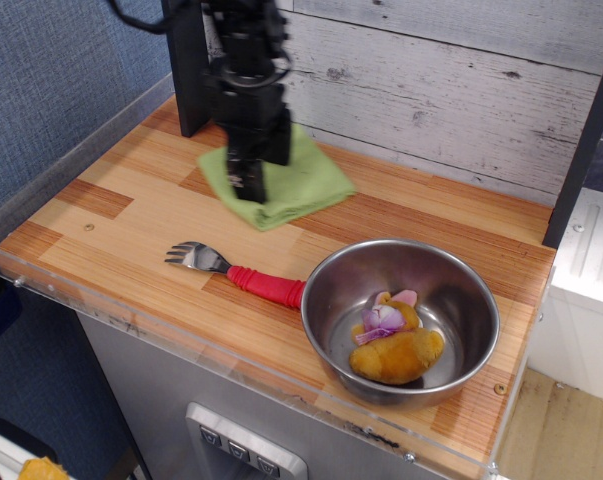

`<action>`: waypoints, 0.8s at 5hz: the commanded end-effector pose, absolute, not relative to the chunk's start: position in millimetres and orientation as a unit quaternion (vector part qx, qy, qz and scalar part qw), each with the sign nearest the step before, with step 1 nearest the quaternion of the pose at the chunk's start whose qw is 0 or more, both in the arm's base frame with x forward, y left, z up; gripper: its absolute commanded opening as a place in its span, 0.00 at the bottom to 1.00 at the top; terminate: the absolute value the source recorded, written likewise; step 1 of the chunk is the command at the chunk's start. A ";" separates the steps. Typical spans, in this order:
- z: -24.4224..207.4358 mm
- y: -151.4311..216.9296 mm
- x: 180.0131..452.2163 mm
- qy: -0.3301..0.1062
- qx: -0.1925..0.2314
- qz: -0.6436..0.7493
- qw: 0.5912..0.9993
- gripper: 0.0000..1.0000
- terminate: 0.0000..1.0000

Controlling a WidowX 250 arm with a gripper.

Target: Place the napkin above the pot.

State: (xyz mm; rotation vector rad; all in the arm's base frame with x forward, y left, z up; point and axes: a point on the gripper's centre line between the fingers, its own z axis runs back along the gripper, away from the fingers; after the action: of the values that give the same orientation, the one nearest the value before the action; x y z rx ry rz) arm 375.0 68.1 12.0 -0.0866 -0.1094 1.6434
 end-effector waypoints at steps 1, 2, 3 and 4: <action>18.4 6.9 386.0 -0.047 -0.066 0.693 0.717 1.00 0.00; 15.7 -28.2 386.9 -0.040 -0.068 0.665 0.743 1.00 0.00; 16.0 -53.0 385.1 -0.035 -0.066 0.641 0.764 1.00 0.00; 15.6 -68.2 379.9 -0.032 -0.063 0.625 0.777 1.00 0.00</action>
State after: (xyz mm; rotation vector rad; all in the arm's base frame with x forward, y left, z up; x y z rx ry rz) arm 388.0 -64.2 11.5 -0.1255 -0.0650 1.3577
